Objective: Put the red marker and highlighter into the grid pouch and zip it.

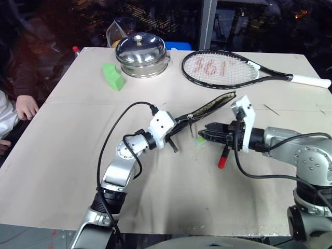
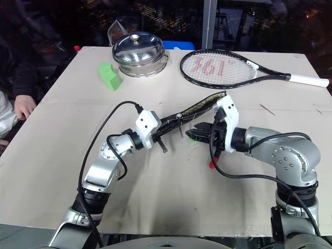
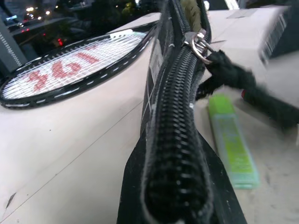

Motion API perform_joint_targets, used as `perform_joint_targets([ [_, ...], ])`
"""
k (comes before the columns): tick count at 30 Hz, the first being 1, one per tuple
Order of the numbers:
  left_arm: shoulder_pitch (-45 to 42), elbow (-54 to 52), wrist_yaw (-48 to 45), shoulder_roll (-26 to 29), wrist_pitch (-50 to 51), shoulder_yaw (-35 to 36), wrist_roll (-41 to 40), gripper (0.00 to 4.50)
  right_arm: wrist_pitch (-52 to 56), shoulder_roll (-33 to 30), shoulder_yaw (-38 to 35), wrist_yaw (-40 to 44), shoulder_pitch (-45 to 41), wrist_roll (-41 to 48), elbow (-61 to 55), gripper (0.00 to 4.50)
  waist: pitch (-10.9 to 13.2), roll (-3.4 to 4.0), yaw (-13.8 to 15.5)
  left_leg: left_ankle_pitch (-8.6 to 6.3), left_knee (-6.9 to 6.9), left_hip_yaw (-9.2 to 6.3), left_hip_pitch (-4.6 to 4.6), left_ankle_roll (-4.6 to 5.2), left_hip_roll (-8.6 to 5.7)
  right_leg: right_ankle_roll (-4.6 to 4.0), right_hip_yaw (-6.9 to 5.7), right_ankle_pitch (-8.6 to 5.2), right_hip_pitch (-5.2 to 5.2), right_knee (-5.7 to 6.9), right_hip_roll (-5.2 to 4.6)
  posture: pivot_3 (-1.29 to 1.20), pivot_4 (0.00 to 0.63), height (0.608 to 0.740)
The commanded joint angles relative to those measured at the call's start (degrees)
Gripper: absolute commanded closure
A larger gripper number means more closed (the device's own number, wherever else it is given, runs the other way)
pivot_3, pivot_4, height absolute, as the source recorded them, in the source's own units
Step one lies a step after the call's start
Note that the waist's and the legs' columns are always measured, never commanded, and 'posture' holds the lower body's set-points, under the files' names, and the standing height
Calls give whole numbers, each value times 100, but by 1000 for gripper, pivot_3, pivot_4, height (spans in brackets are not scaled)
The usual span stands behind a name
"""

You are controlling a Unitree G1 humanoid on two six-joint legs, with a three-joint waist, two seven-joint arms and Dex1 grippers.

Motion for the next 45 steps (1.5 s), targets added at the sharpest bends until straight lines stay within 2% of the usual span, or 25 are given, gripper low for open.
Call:
perform_joint_targets([
  [1, 5, -226, -96, 115, -67, 115, -145, 4500, -277, 44, -212, -281, -387, 31, -27, 4209, 2, 2, 4, 0, 0, 0, 0, 0, 0, 0, 0, 0, 0, 0, 0, 0, 150, 740],
  [2, 3, -219, -112, 134, -81, 105, -144, 4500, -285, 57, -194, -331, -470, 44, 45, 4417, 2, 2, 6, 0, 0, 0, 0, 0, 0, -1, 0, 0, 0, 0, 0, 0, 150, 740],
  [6, -7, -216, -127, 171, -132, 72, -119, 4500, -331, -22, 68, -441, -783, -184, 423, 4417, 3, 2, 13, 0, -1, 0, -2, 0, 0, -8, 0, 5, 0, -4, 0, 0, 150, 740],
  [10, 44, -300, -84, 187, -125, 76, -106, 4500, -472, -754, 1285, -136, -887, -1053, 810, 4417, 6, 6, 14, 0, -2, 3, -2, 0, -2, -20, 0, 11, 0, -8, -4, 0, 150, 740],
  [17, 173, -443, 9, 240, -128, 54, -36, 4500, -1511, -1039, 2551, 506, -1129, -2153, 1280, 4417, 13, 9, 2, 0, -9, 2, -3, 0, -1, -8, -1, 5, -2, -10, -1, 0, 150, 740],
  [18, 186, -457, 6, 265, -140, 39, -5, 4500, -1928, -1076, 2837, 658, -1207, -2494, 1380, 4417, 14, 10, 2, 0, -8, 3, -2, 0, -1, -7, -1, 5, -2, -10, 0, 0, 150, 740],
  [21, 224, -520, 11, 365, -12, 27, 64, 4500, -4163, -1291, 4211, 1132, -1553, -4326, 1910, 4417, 14, 11, -4, 0, -7, 4, -2, 0, -1, 0, 0, 0, -4, -10, 0, 0, 150, 740],
  [23, 224, -570, 36, 423, 206, 73, 18, 4500, -5505, -1326, 4870, 1312, -1769, -5357, 2443, 4417, 16, 11, 0, 0, -6, 7, -4, 0, -1, 5, 1, -3, -11, -10, 1, 0, 150, 740],
  [25, 215, -606, 10, 520, 344, 79, 25, 4500, -6365, -1297, 5232, 1430, -1965, -6079, 2968, 4417, 16, 11, 1, 0, -7, 9, -3, 0, -1, 6, 3, -3, -11, -10, 1, 0, 150, 740],
  [27, 210, -646, -6, 622, 443, 128, 8, 4500, -7127, -1143, 5274, 1463, -2119, -6406, 3439, 4417, 18, 10, 0, 1, -6, 12, -3, -2, 0, 6, 3, -3, -12, -9, 1, 0, 150, 740],
  [28, 208, -659, -7, 672, 487, 163, -10, 4500, -7410, -1093, 5267, 1568, -2160, -6482, 3604, 3906, 19, 9, -1, 2, -6, 15, -3, -4, 1, 5, 5, -3, -14, -8, 0, 0, 150, 740],
  [29, 212, -663, -15, 733, 507, 198, -13, 4500, -7675, -1056, 5231, 1576, -2192, -6597, 3757, 3662, 20, 8, -1, 5, -5, 16, -3, -8, 1, 5, 5, -3, -14, -7, 0, 0, 150, 740],
  [33, 284, -584, -11, 942, 505, 368, -26, 4500, -8145, -978, 4854, 1508, -2206, -6899, 4069, 1549, 21, 8, 2, 15, -5, 19, -1, -25, 4, -15, 6, 8, -14, -5, -1, 0, 150, 740],
  [35, 344, -531, -10, 1011, 475, 436, -24, 4500, -8102, -1032, 4617, 1591, -2123, -6852, 3951, 873, 22, 8, 6, 16, -5, 22, -2, -26, 4, -18, 6, 10, -14, -5, -3, 0, 150, 740],
  [36, 379, -502, -17, 1044, 453, 468, -27, 4500, -7887, -1049, 4428, 1710, -2029, -6669, 3783, 424, 22, 8, 7, 16, -5, 22, -1, -26, 4, -18, 6, 10, -14, -5, -4, 0, 150, 740],
  [37, 410, -467, -25, 1075, 427, 496, -29, 4500, -7533, -1032, 4184, 1858, -1906, -6377, 3555, 175, 22, 8, 10, 16, -5, 23, -2, -26, 4, -18, 6, 11, -14, -5, -5, 0, 150, 740],
  [40, 496, -349, -69, 1175, 312, 590, -21, 4500, -6438, -1170, 3491, 2383, -1536, -5597, 2755, 79, 22, 8, 14, 16, -5, 24, -2, -27, 5, -19, 5, 11, -14, -5, -8, 0, 150, 740],
  [43, 526, -234, -117, 1272, 239, 715, -74, 4500, -4884, -1341, 2692, 2729, -1201, -4610, 1789, 79, 21, 8, 18, 15, -4, 23, -1, -25, 5, -19, 4, 12, -12, -3, -11, 0, 150, 740],
  [45, 531, -154, -163, 1328, 183, 776, -82, 4500, -4295, -1519, 2412, 2930, -1023, -4220, 1308, 79, 21, 8, 12, 3, -3, 19, -2, -6, 5, -20, 2, 12, -13, -1, -12, 0, 150, 740],
])
